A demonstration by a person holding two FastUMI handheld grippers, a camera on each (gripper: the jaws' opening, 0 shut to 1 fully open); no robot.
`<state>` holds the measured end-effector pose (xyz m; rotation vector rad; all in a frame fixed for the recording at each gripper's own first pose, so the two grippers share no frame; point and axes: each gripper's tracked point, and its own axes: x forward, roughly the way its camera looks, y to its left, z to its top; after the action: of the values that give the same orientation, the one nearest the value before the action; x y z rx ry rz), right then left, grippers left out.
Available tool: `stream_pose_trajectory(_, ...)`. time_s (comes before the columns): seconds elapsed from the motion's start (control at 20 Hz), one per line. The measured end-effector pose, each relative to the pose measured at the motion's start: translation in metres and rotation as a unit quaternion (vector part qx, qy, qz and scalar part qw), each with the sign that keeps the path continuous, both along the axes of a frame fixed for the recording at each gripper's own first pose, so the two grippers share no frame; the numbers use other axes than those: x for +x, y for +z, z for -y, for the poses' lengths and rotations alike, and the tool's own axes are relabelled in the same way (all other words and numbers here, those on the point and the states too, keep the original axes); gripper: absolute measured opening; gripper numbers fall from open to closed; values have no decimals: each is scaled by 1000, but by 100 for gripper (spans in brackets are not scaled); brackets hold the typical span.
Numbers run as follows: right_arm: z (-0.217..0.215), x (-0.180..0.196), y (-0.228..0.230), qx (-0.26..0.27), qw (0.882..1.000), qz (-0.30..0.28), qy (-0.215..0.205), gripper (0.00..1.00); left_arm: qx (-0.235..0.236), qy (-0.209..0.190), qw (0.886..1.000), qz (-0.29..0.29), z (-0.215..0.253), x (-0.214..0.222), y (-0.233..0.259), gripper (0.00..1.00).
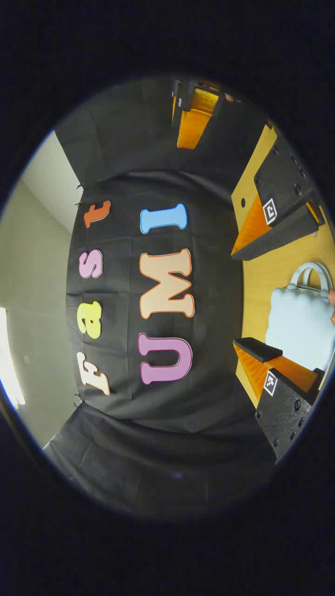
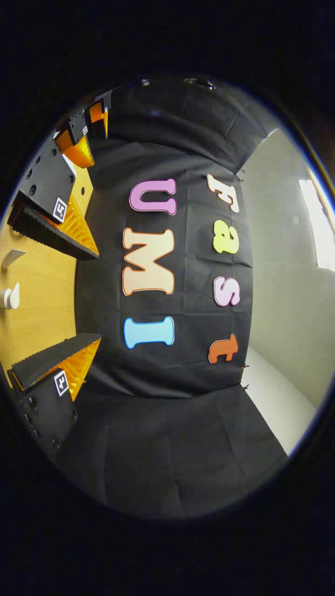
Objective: First open the suitcase, pack the skin care products into it, and then close the suitcase.
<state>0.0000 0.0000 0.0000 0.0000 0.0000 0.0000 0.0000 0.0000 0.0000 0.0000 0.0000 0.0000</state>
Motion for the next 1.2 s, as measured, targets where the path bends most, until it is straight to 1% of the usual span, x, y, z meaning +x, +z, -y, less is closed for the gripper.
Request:
stream_pose_trajectory(0.3, 3, -6, 5, -6, 1000, 10, 2, 98, 1, -3, 1000, -4, 3, -4, -1, 98)
stream_pose_trajectory(0.4, 4, -9, 2, -6, 1000, 7, 3, 98, 5, -9, 1000, -11, 7, -5, -7, 97)
stream_pose_trajectory(0.45, 5, -10, 0, -6, 1000, 6, 3, 98, 10, -18, 1000, -17, 13, -7, -13, 98)
stream_pose_trajectory(0.55, 8, -12, -4, -7, 1000, 0, 5, 98, 24, -36, 998, -41, 27, -9, -36, 97)
stream_pose_trajectory(0.7, 18, -15, -11, -16, 1000, -12, 1, 98, 39, -42, 995, -86, 36, -5, -80, 96)
stream_pose_trajectory(0.9, 38, -25, -17, -36, 999, -30, -15, 100, 49, -51, 985, -156, 53, 0, -143, 97)
stream_pose_trajectory(0.95, 44, -28, -18, -42, 998, -33, -22, 100, 52, -54, 982, -172, 57, 1, -158, 100)
stream_pose_trajectory(1.05, 53, -33, -19, -52, 997, -38, -31, 99, 49, -58, 978, -196, 61, 3, -181, 95)
stream_pose_trajectory(1.2, 64, -40, -21, -64, 996, -43, -43, 100, 49, -57, 971, -226, 63, 7, -206, 95)
